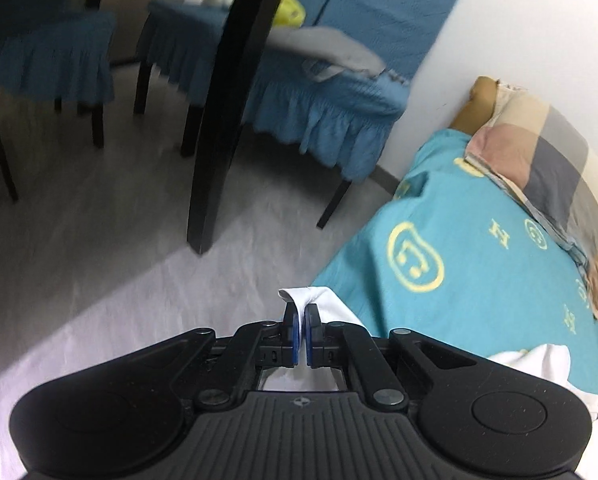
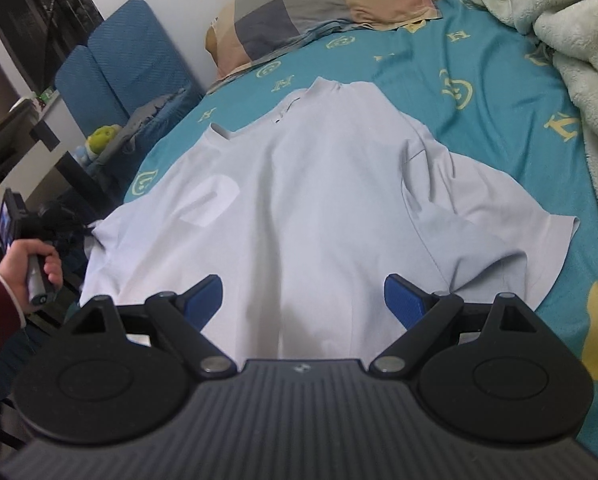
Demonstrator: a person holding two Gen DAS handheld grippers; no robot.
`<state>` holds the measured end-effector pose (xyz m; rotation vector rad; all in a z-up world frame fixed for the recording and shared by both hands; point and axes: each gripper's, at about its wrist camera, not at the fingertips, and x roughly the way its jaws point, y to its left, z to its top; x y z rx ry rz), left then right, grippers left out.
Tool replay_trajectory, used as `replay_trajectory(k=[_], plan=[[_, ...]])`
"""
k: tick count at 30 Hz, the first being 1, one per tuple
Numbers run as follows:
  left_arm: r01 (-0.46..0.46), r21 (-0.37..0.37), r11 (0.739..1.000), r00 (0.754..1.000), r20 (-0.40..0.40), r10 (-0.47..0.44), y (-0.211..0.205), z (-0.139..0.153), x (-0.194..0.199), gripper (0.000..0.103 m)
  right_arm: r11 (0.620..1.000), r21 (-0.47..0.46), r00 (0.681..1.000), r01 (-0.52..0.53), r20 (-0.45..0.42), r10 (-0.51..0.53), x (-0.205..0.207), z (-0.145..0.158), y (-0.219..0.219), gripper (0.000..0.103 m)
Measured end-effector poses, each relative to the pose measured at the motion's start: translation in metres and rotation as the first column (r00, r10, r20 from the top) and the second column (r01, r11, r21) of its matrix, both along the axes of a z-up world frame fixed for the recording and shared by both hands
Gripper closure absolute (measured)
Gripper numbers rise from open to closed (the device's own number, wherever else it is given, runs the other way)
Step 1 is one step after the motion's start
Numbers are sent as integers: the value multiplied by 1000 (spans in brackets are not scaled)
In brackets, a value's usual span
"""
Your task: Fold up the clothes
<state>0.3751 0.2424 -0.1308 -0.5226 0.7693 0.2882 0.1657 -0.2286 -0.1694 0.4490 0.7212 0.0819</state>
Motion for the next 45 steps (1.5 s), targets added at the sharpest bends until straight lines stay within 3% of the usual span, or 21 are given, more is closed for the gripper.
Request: replay_trajectory(k=[2, 7, 11, 15, 19, 23, 27, 30, 31, 32, 35, 39, 45], plan=[[23, -34, 999, 1000, 0, -23, 2, 2, -12, 95, 1000, 2, 1000, -7, 1, 7, 0, 1, 1, 14], [149, -73, 986, 989, -1, -149, -7, 28, -84, 71, 998, -8, 998, -61, 20, 62, -7, 11, 9, 14], [211, -154, 965, 972, -70, -223, -15, 34, -156, 69, 991, -44, 991, -128, 32, 129, -20, 20, 23, 14], [272, -213, 938, 928, -201, -315, -39, 32, -214, 68, 986, -61, 988, -157, 4, 157, -39, 27, 29, 14], [323, -249, 913, 883, -268, -385, -65, 29, -253, 69, 988, -71, 989, -138, -64, 134, -60, 26, 25, 14], [392, -205, 897, 838, -323, -440, -94, 20, -260, 70, 989, -82, 987, -121, -116, 111, -75, 23, 19, 14], [425, -251, 870, 778, -389, -493, -105, 1, -261, 70, 989, -80, 985, -121, -136, 109, -79, 18, 21, 14], [441, -248, 863, 776, -378, -505, -108, 5, -266, 75, 984, -90, 980, -154, -137, 141, -81, 15, 30, 14], [447, -257, 857, 773, -371, -514, -108, 7, -268, 91, 981, -95, 978, -171, -134, 158, -81, 15, 34, 14], [452, -263, 852, 771, -365, -522, -108, 9, -270, 100, 977, -103, 976, -189, -127, 176, -82, 16, 38, 14], [479, -192, 856, 778, -358, -516, -109, 21, -279, 102, 961, -131, 968, -244, -97, 233, -86, 20, 51, 14], [418, -190, 888, 835, -303, -458, -88, 38, -286, 102, 944, -166, 956, -285, -121, 267, -85, 15, 58, 14], [293, -132, 947, 916, -246, -317, -66, 58, -276, 102, 924, -268, 950, -275, -221, 219, -78, -3, 57, 14]])
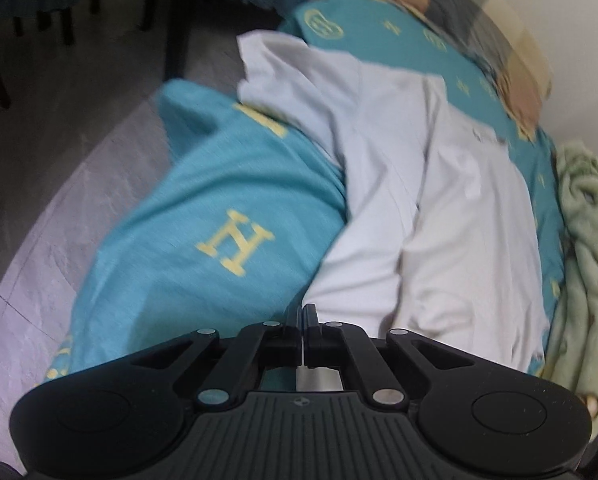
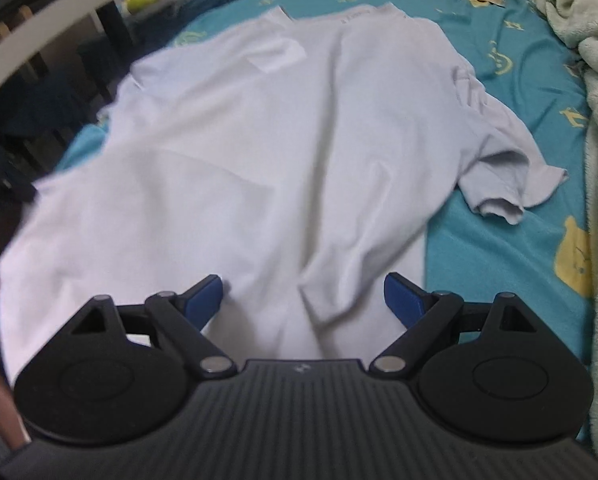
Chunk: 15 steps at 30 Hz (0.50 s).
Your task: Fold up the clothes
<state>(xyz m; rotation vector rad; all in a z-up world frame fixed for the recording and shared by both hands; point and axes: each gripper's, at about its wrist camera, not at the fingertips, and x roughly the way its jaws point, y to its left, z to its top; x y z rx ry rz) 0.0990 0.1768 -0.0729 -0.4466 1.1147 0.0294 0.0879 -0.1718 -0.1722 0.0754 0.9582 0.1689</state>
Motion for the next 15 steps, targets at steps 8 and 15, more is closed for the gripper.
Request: replay_trajectory(k=[8, 15], plan=[[-105, 87, 991, 993, 64, 100, 6, -15, 22, 102, 995, -90, 999, 39, -18, -41, 0, -3, -7, 13], [-178, 56, 983, 983, 56, 175, 27, -18, 21, 102, 993, -91, 996, 79, -23, -81, 0, -3, -15, 14]])
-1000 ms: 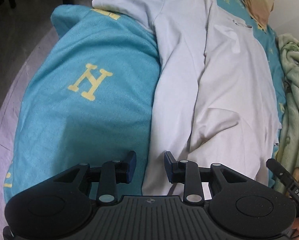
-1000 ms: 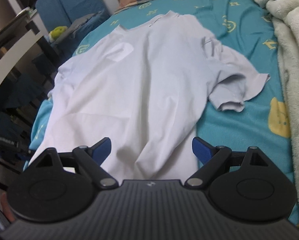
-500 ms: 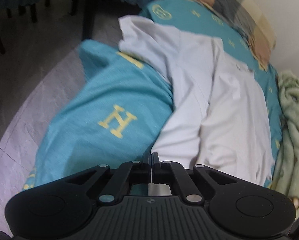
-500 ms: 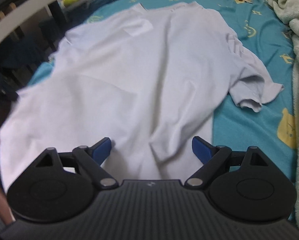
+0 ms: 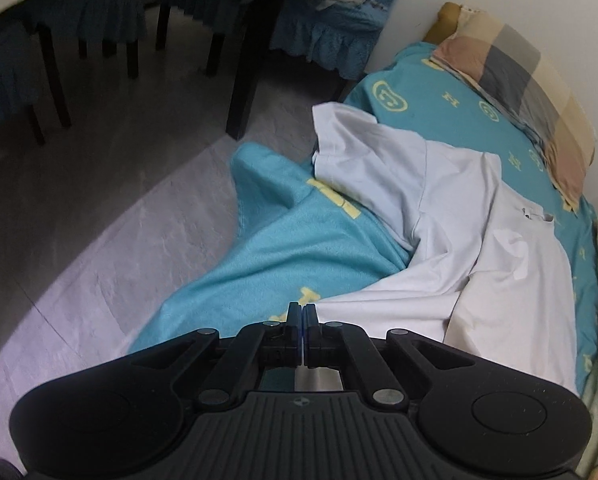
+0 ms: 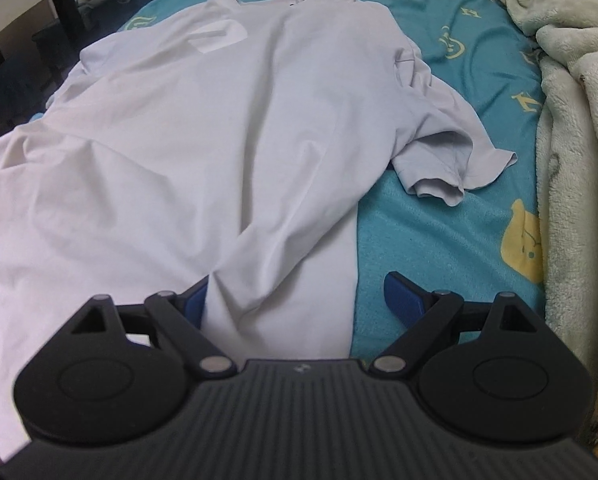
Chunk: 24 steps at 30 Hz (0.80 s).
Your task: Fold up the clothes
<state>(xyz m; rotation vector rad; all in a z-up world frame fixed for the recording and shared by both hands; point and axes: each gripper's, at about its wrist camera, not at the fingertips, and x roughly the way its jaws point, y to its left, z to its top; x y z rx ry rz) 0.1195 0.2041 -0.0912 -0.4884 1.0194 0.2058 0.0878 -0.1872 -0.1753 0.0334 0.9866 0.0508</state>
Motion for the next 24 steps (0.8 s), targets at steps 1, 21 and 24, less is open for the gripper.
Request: replay_trajectory(k=[1, 21, 24], plan=[[-5, -11, 1000, 1000, -13, 5, 2, -2, -1, 101, 1000, -1, 1000, -3, 4, 3, 0, 1, 1, 14], [345, -89, 934, 872, -338, -354, -55, -30, -15, 98, 985, 149, 995, -90, 50, 83, 9, 8, 13, 14], [398, -54, 916, 851, -350, -390, -55, -16, -20, 99, 989, 101, 994, -108, 38, 104, 11, 4, 18, 14]])
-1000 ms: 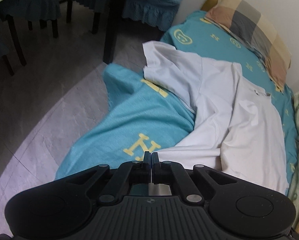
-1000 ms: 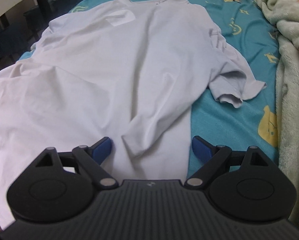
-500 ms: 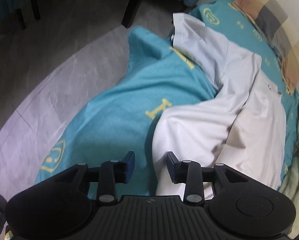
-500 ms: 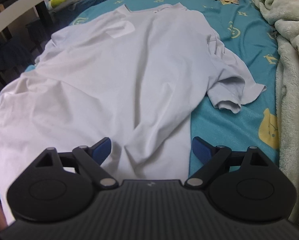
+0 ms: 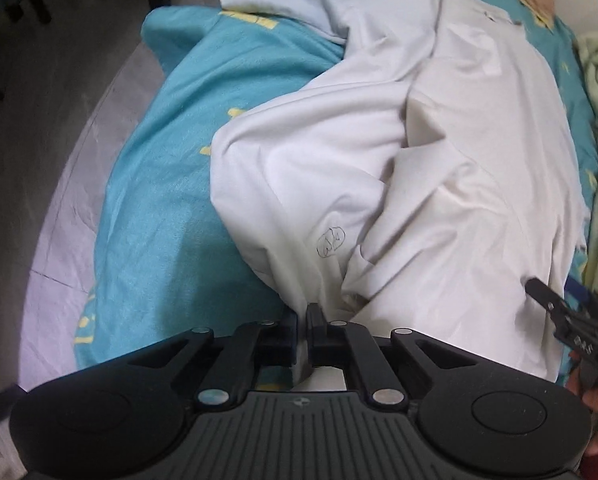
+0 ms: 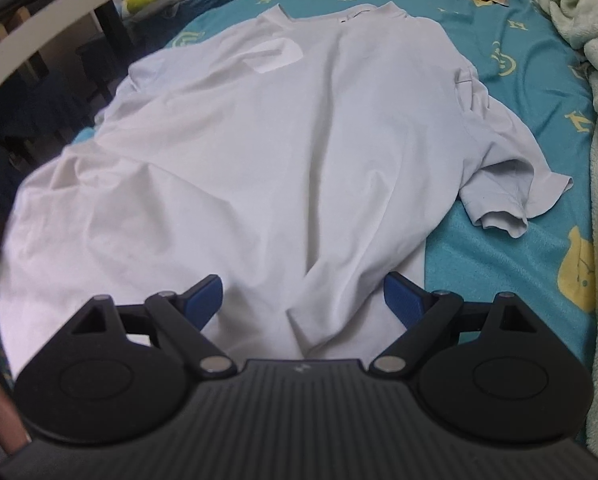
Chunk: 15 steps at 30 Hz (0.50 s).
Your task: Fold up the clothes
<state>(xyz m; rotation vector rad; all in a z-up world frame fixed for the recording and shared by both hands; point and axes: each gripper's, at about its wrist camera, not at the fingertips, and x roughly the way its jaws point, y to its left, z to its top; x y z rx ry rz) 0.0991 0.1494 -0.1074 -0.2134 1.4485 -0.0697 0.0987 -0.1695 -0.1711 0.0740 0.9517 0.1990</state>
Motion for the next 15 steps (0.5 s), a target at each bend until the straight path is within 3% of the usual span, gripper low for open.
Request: replay_trajectory(k=[3, 7, 9, 15], plan=[[33, 60, 998, 999, -4, -33, 11, 14, -5, 99, 999, -42, 1000, -7, 0, 7, 1, -2, 3, 14], [15, 200, 980, 998, 51, -26, 42, 34, -6, 99, 998, -66, 1000, 9, -1, -9, 2, -3, -1, 14], [-14, 212, 977, 998, 58, 2, 56, 35, -6, 99, 998, -61, 1000, 18, -2, -19, 2, -3, -5, 14], [23, 217, 976, 1000, 3, -25, 62, 17, -12, 98, 997, -56, 999, 44, -4, -44, 2, -3, -10, 14]])
